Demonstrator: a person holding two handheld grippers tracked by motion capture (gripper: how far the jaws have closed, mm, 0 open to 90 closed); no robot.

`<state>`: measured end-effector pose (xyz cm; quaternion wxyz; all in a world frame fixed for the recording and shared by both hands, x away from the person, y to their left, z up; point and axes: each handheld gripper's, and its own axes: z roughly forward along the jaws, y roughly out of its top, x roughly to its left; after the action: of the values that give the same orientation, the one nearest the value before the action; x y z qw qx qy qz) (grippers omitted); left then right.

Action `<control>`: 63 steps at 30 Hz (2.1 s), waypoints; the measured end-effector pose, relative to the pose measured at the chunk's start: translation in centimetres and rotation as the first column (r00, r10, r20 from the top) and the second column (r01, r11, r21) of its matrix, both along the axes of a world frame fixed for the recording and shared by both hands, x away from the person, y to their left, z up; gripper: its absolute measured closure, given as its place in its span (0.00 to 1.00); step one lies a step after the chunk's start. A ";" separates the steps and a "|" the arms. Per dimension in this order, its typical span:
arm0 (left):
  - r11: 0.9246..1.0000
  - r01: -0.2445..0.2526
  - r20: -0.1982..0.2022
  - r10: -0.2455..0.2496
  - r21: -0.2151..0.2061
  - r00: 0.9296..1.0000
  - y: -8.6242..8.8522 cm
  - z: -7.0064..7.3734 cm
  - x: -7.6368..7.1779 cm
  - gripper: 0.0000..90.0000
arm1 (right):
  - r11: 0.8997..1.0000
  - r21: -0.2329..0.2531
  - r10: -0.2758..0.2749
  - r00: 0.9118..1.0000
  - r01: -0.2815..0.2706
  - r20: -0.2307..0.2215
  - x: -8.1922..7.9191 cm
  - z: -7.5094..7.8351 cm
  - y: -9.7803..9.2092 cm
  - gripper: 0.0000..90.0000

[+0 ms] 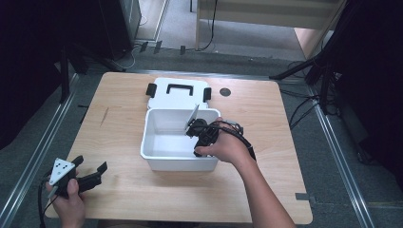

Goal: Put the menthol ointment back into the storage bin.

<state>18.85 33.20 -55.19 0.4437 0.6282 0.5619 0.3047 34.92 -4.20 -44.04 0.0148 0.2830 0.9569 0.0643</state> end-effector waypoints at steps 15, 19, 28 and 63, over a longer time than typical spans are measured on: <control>1.000 0.001 0.001 -0.001 -0.002 1.000 0.0 0.0 0.0 0.09 | 1.000 0.000 0.011 1.000 -0.011 -0.017 -0.1 0.0 0.0 0.56; 1.000 0.001 0.001 -0.001 -0.001 1.000 0.0 0.0 0.0 0.09 | 1.000 -0.001 0.016 1.000 -0.016 -0.020 -0.1 0.0 0.0 0.55; 1.000 0.000 0.000 0.000 0.000 1.000 0.0 0.0 0.0 0.09 | 1.000 0.009 0.015 1.000 -0.015 -0.011 -0.2 0.3 -0.4 0.56; 1.000 -0.001 -0.002 0.001 0.012 1.000 -0.2 0.0 0.0 0.09 | 0.973 0.190 -0.155 0.980 0.130 0.122 -2.4 8.1 -11.3 0.52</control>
<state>18.89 33.02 -55.19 0.4394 0.6308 0.5607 0.3076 32.52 -15.50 -35.94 0.0589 0.3461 0.9209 0.1691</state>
